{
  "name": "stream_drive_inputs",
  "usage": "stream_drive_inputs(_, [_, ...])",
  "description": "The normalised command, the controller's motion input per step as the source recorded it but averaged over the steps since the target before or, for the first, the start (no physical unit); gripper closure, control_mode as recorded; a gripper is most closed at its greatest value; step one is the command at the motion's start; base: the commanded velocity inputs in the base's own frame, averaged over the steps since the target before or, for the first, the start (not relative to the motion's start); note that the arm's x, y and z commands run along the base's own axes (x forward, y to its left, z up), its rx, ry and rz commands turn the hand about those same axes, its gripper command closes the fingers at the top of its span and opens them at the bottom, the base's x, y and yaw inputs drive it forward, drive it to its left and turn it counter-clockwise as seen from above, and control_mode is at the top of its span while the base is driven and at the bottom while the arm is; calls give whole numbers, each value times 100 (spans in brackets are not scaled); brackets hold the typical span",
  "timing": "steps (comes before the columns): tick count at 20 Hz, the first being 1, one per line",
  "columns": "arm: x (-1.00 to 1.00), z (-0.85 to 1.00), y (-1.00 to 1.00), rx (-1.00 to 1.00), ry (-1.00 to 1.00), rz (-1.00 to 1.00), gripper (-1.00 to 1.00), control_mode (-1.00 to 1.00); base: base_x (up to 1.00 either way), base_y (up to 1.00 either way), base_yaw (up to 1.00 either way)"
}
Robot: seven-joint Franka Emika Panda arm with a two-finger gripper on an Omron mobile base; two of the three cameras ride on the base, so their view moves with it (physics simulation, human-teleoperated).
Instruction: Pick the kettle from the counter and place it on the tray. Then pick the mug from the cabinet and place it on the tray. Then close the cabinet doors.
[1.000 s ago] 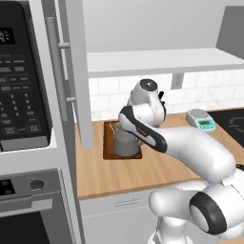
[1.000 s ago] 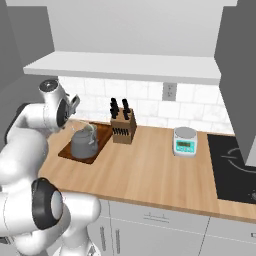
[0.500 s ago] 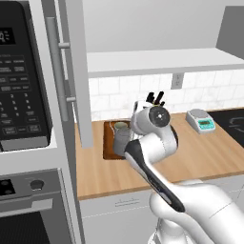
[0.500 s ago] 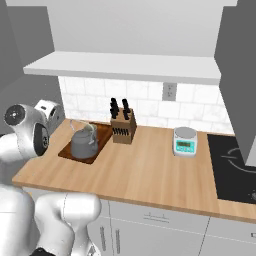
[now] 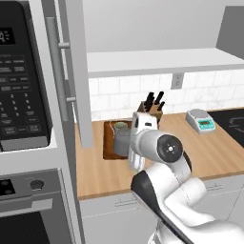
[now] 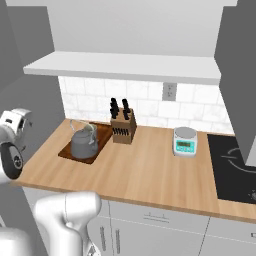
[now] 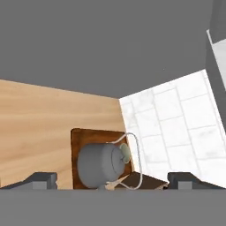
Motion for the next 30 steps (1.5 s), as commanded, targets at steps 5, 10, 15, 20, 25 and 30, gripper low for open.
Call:
stream_drive_inputs(5, [-100,3,9,0,-29,1,-100,-100,0,0,0])
stream_drive_inputs(10, [-100,1,0,0,-39,0,-100,-100,0,0,0])
stream_drive_inputs(15, [-92,9,1,0,-40,0,-100,-100,0,0,0])
stream_drive_inputs(20, [-45,14,13,1,-33,0,-100,-100,0,0,0])
stream_drive_inputs(25, [-23,18,24,2,-33,2,-100,-100,0,0,0])
stream_drive_inputs(30, [-3,13,36,3,-23,3,-100,-100,0,0,0])
